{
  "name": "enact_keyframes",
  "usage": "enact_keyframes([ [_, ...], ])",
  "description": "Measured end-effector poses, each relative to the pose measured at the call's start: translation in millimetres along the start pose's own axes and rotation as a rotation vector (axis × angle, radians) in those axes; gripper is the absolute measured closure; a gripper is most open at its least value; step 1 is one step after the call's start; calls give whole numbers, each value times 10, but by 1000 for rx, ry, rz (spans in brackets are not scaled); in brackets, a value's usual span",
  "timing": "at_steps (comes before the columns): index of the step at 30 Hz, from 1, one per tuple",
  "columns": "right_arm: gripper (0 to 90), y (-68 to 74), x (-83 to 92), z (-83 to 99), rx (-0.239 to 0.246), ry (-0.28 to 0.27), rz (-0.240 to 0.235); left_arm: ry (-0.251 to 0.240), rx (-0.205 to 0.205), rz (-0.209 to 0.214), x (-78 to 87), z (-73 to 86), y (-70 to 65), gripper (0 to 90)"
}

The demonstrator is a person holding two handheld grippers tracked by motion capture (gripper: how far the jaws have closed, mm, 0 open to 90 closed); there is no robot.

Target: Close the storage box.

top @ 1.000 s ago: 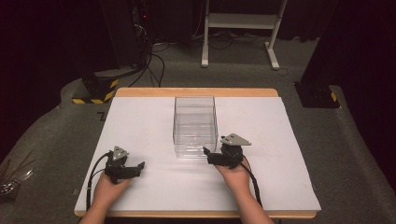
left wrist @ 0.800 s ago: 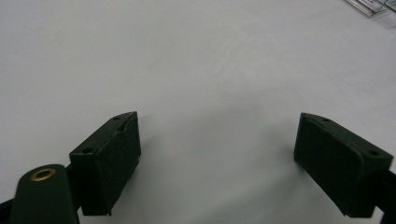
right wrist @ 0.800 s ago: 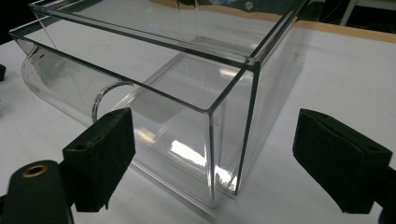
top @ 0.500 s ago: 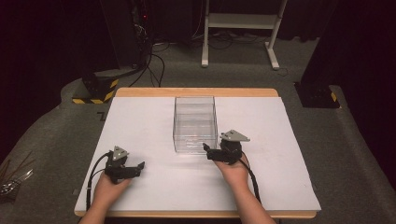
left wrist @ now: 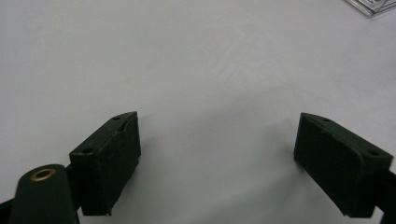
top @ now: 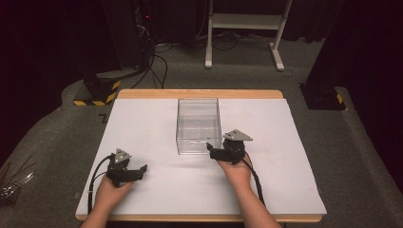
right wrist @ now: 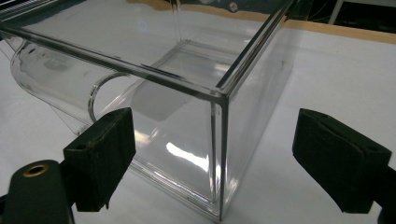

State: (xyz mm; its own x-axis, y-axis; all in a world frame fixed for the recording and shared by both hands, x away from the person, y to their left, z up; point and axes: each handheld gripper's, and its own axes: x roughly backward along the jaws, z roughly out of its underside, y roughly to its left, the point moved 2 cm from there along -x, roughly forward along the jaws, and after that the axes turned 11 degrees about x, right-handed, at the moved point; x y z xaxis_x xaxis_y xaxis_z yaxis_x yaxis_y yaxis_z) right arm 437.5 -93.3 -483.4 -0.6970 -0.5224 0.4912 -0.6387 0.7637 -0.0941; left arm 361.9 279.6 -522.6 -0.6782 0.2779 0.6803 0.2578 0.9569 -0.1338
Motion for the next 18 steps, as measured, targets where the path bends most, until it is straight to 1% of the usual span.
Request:
enact_keyframes([
  [4,135,-14,-27,-6,-10,3,7,-1,0,-1,-1,-1,0,147],
  [7,134,-28,-46,-12,-4,2,13,0,0,0,0,0,0,147],
  [18,141,-62,-115,-21,-20,7,32,3,-4,0,1,-1,3,147],
])
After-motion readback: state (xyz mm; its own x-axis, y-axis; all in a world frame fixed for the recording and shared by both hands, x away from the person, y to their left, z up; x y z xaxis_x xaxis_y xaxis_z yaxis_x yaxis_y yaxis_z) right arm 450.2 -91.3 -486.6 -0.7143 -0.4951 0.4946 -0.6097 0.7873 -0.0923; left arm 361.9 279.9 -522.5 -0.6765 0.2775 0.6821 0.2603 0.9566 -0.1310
